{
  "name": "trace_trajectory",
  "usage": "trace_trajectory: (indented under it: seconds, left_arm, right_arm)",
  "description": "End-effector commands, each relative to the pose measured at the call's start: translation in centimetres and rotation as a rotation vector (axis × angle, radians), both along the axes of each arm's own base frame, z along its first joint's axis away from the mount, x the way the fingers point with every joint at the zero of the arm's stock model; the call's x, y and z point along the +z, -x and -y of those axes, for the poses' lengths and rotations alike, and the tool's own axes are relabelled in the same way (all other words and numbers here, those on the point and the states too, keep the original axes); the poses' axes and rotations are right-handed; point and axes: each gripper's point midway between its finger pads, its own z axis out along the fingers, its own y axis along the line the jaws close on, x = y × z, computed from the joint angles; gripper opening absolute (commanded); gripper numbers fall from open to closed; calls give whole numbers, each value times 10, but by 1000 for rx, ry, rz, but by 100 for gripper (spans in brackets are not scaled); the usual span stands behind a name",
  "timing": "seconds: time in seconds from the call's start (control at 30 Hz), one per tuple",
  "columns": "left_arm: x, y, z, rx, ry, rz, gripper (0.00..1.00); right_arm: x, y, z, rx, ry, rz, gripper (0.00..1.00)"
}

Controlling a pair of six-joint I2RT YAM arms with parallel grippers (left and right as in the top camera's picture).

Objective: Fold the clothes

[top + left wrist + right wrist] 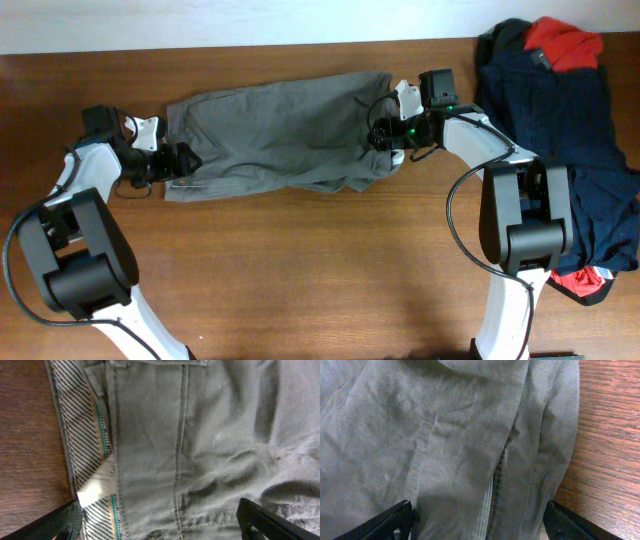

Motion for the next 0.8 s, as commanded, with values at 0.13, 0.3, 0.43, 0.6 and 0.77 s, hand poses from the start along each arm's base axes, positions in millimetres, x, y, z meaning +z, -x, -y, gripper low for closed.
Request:
trace_trajectory:
  seconds: [0.13, 0.3, 0.43, 0.6, 0.77]
  left_arm:
    - [-32, 5, 7, -18, 44, -55, 56]
    - [-29, -1, 15, -13, 68, -38, 20]
    - [-29, -2, 20, -10, 72, -41, 1]
    - [-21, -3, 6, 51, 81, -40, 1]
    - [13, -3, -8, 78, 63, 12, 1]
  right_arm:
    - [-20, 10, -3, 3, -5, -62, 87]
    - [-20, 11, -3, 3, -5, -66, 87]
    - [-20, 11, -3, 2, -6, -67, 86]
    - [-21, 15, -4, 6, -10, -86, 85]
    - [-8, 17, -13, 33, -75, -85, 83]
